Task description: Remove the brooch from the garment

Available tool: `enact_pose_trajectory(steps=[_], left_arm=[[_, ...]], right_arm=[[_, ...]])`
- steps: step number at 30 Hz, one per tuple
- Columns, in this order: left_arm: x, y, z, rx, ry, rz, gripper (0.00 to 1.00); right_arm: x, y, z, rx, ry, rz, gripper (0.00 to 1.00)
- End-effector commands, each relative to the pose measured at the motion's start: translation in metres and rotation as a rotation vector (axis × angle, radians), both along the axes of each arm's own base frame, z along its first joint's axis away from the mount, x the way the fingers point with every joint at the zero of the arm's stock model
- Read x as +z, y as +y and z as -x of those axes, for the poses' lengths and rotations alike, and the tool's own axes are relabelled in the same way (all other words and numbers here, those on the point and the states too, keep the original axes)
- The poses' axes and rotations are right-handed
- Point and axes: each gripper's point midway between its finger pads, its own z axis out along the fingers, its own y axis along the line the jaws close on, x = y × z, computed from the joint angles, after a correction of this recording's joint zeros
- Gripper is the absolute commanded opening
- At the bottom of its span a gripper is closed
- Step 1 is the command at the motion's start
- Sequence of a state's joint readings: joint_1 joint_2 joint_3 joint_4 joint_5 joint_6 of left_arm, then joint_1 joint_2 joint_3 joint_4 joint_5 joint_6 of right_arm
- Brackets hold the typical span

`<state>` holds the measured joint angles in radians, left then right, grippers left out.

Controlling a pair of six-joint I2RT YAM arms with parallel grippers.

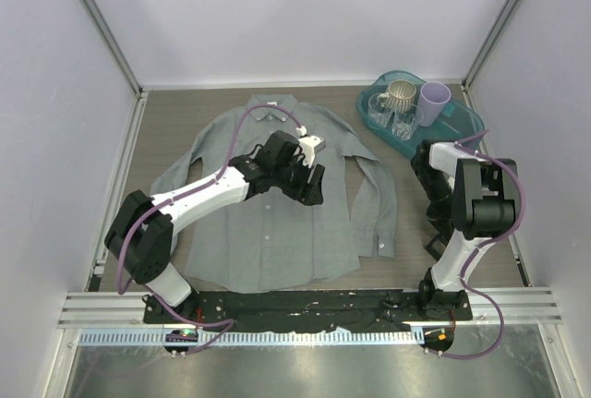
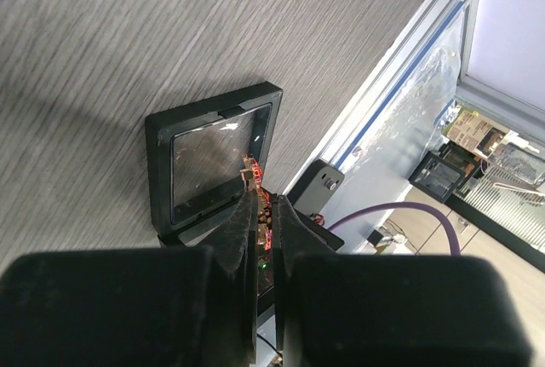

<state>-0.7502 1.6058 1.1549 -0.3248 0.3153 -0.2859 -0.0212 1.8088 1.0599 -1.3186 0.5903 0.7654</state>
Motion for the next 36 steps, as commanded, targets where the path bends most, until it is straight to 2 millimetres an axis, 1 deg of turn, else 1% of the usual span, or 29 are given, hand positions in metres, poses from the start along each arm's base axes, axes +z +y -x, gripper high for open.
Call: enact_pose_trajectory(steps=[1,6,9,10,16,24,32,33,35,36], left_arm=[[0.019,-0.005,-0.004,-0.003,-0.044,0.06,0.61],[0.02,-0.005,-0.004,-0.004,-0.045,0.059,0.61],[0.019,-0.005,-0.005,-0.003,-0.046,0.057,0.61],[0.019,-0.004,-0.005,-0.002,-0.047,0.058,0.61],[0.018,-0.004,-0.005,-0.001,-0.045,0.057,0.61],[0.02,-0.004,-0.004,-0.003,-0.049,0.061,0.61],[0.021,-0.004,-0.005,-0.001,-0.049,0.061,0.61],[0.021,-0.003,-0.005,0.0,-0.048,0.063,0.61],[0.021,-0.003,-0.004,-0.001,-0.045,0.061,0.61],[0.022,-0.003,-0.004,-0.001,-0.048,0.063,0.61]], right_arm=[[0.0,-0.002,0.001,0.006,0.011,0.021,0.05],[-0.001,-0.001,-0.001,0.003,-0.001,0.014,0.06],[-0.001,0.001,-0.002,0.003,-0.001,0.006,0.09],[-0.001,0.001,-0.003,0.004,-0.004,0.004,0.13],[-0.002,0.002,-0.003,0.006,0.0,-0.002,0.23],[0.0,0.003,-0.008,0.006,-0.021,-0.013,0.32],[0.008,0.0,-0.02,0.025,-0.061,-0.007,0.42],[0.008,0.0,-0.021,0.026,-0.063,-0.01,0.45],[0.011,-0.001,-0.024,0.031,-0.075,-0.005,0.47],[0.012,-0.001,-0.026,0.031,-0.084,-0.003,0.5]])
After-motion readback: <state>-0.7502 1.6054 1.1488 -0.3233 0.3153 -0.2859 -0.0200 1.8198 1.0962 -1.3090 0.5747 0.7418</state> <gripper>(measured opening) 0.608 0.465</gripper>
